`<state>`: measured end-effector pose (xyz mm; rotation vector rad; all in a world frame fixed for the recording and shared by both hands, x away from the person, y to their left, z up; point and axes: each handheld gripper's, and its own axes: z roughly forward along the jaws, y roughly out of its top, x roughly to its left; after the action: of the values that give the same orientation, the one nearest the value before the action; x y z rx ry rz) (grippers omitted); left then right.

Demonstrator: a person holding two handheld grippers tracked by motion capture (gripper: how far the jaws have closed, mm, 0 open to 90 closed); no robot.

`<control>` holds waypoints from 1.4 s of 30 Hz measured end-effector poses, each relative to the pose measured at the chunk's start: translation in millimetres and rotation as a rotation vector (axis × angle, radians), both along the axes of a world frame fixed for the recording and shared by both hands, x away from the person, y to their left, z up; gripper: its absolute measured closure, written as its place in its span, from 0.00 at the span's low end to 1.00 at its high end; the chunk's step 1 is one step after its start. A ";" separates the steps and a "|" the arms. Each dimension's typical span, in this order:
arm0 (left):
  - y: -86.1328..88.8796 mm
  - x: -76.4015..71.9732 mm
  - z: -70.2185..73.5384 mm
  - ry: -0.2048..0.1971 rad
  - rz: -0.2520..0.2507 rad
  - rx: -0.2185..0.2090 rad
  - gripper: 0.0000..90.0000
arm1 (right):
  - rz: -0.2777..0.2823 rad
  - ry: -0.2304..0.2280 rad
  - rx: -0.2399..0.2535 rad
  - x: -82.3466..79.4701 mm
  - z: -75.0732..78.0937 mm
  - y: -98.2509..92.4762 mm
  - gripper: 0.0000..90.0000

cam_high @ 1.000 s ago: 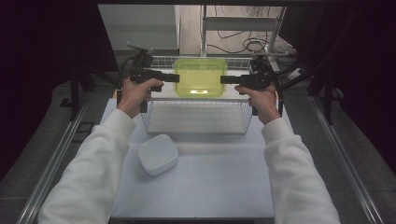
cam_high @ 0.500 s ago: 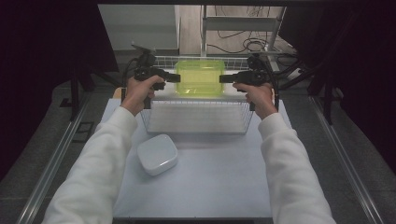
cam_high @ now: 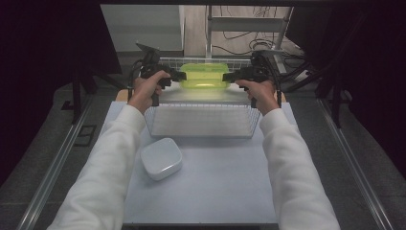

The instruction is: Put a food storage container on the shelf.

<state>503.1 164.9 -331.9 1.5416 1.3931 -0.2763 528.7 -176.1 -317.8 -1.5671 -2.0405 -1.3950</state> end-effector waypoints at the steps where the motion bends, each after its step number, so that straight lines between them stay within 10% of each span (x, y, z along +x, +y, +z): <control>1: 0.0 0.0 0.0 0.000 0.000 0.000 0.82 | 0.000 0.000 0.000 0.0 0.0 0.0 0.82; 11: -3.1 -0.1 -2.3 -0.058 0.021 0.028 0.67 | -0.023 0.000 -0.005 1.4 -0.6 1.6 0.74; 17: -2.7 -6.7 4.6 -0.147 0.060 0.060 0.33 | -0.042 -0.071 -0.038 -8.1 9.7 3.6 0.48; 24: 4.9 -23.2 16.3 -0.232 0.063 0.065 0.25 | -0.015 -0.165 -0.044 -26.6 24.9 5.3 0.43; 42: 14.8 -117.1 11.9 -0.355 -0.021 0.204 0.25 | 0.028 -0.354 -0.151 -96.7 27.0 -22.0 0.34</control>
<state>386.0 179.7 -320.0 1.6758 1.1504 0.1284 432.0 -198.1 -290.8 -1.4193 -2.4088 -1.6405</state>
